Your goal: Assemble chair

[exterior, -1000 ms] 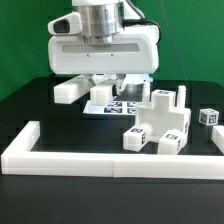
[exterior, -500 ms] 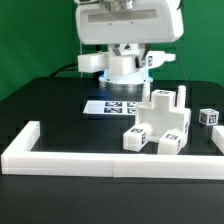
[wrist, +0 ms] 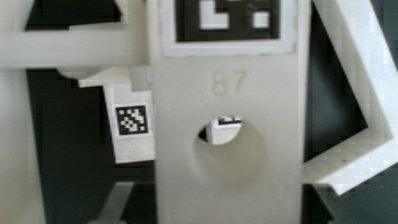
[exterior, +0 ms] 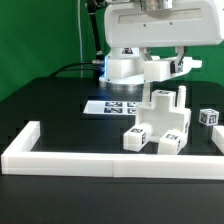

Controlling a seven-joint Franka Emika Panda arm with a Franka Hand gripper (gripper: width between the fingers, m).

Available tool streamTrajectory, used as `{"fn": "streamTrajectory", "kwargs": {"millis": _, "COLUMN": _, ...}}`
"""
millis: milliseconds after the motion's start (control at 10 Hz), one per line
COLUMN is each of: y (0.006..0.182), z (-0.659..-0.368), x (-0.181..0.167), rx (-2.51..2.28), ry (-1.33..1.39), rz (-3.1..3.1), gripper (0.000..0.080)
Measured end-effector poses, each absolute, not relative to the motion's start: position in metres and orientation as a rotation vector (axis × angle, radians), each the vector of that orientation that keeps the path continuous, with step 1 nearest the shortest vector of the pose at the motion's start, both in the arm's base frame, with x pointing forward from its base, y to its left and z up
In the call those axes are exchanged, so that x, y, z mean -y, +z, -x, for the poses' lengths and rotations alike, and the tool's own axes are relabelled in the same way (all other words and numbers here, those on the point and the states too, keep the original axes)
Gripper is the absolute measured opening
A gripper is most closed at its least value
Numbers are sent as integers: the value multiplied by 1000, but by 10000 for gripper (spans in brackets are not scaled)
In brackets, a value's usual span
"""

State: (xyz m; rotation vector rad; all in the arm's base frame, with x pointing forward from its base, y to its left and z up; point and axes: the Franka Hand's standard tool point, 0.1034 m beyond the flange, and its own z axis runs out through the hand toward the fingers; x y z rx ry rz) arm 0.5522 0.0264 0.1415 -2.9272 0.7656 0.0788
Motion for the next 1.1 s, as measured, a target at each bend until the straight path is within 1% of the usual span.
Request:
{"fn": "streamTrajectory", "kwargs": {"millis": 200, "y": 140, "z": -552, "x": -28, "rx": -761, "ry": 83, "rz": 2930, "gripper": 289}}
{"fn": "streamTrajectory", "kwargs": {"millis": 300, "y": 140, "z": -551, "x": -36, "rx": -733, "ry": 85, "rz": 2937, "gripper": 289}}
{"fn": "streamTrajectory", "kwargs": {"millis": 400, "y": 138, "z": -550, "x": -55, "rx": -691, "ry": 93, "rz": 2945, "gripper": 289}}
{"fn": "streamTrajectory", "kwargs": {"millis": 500, "y": 134, "z": -549, "x": -61, "rx": -675, "ry": 101, "rz": 2951, "gripper": 289}}
{"fn": "streamTrajectory", "kwargs": {"millis": 600, "y": 126, "z": -547, "x": -63, "rx": -671, "ry": 108, "rz": 2958, "gripper": 289}}
{"fn": "streamTrajectory", "kwargs": {"millis": 700, "y": 123, "z": -546, "x": -66, "rx": -663, "ry": 108, "rz": 2962, "gripper": 289}}
{"fn": "streamTrajectory", "kwargs": {"millis": 1100, "y": 123, "z": -547, "x": -65, "rx": -664, "ry": 106, "rz": 2961, "gripper": 289}}
